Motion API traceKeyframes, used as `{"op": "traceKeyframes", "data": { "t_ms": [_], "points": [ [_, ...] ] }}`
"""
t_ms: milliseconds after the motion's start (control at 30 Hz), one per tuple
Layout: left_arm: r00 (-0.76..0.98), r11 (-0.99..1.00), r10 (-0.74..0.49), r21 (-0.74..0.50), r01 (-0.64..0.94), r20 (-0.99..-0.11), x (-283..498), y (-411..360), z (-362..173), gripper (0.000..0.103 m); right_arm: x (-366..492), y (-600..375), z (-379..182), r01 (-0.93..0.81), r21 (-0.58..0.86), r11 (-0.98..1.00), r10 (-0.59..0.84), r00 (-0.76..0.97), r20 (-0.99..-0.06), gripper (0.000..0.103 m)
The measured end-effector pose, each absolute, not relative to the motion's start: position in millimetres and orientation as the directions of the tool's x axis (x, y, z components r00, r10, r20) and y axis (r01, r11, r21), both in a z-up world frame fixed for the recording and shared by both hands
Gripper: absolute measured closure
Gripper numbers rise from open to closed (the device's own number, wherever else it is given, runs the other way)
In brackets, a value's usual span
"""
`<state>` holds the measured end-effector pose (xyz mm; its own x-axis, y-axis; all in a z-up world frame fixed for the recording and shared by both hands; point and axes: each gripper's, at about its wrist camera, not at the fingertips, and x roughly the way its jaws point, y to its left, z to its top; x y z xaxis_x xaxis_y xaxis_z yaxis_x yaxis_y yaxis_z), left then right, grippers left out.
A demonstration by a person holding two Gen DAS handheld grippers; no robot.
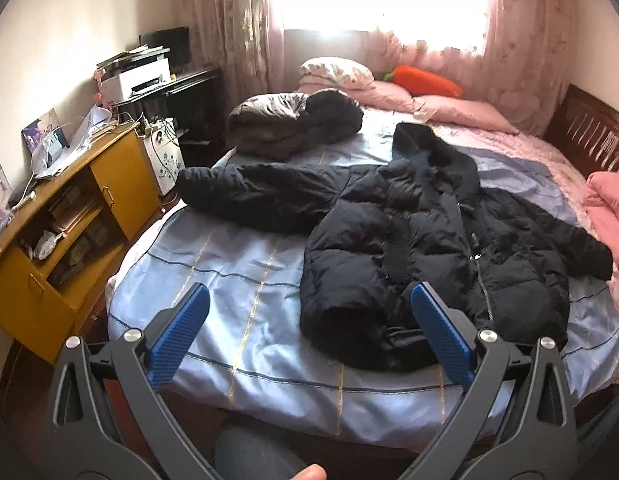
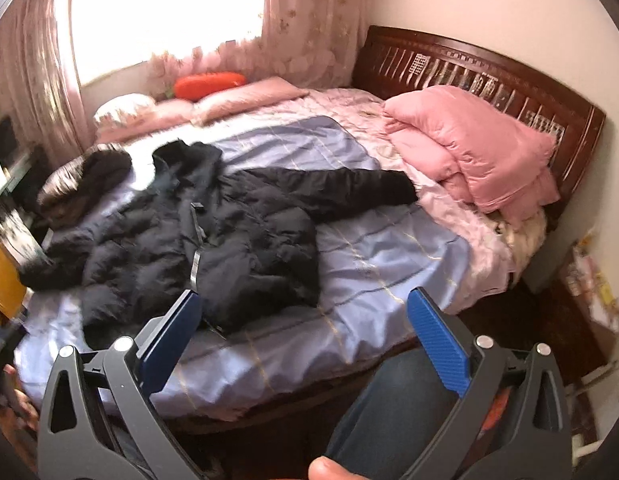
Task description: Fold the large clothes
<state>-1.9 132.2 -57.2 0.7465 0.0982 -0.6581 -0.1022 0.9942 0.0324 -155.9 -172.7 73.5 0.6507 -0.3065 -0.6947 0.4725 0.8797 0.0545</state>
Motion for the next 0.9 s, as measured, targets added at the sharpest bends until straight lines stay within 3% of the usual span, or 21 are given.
{"op": "traceKeyframes", "data": {
  "t_ms": [267,567,767,900],
  "points": [
    [0.762,0.983,0.168,0.163,-0.084,-0.626,-1,95,-42,0.002,-100,-181,46,0.346,0.152,0.926,-0.133,0.674,-0.727,0.001],
    [0.773,0.991,0.128,0.119,-0.069,-0.621,2,69,9,0.002,-39,-179,60,0.18,0.173,0.968,-0.016,0.736,-0.677,0.001],
    [0.872,0.967,0.204,0.23,-0.109,-0.444,38,51,85,0.002,8,-196,64,0.136,0.195,0.971,0.033,0.737,-0.676,0.001],
    [0.89,0.983,0.132,0.171,-0.062,-0.436,66,31,104,0.002,50,-222,64,0.157,0.175,0.972,0.011,0.712,-0.702,0.001]
  ]
}}
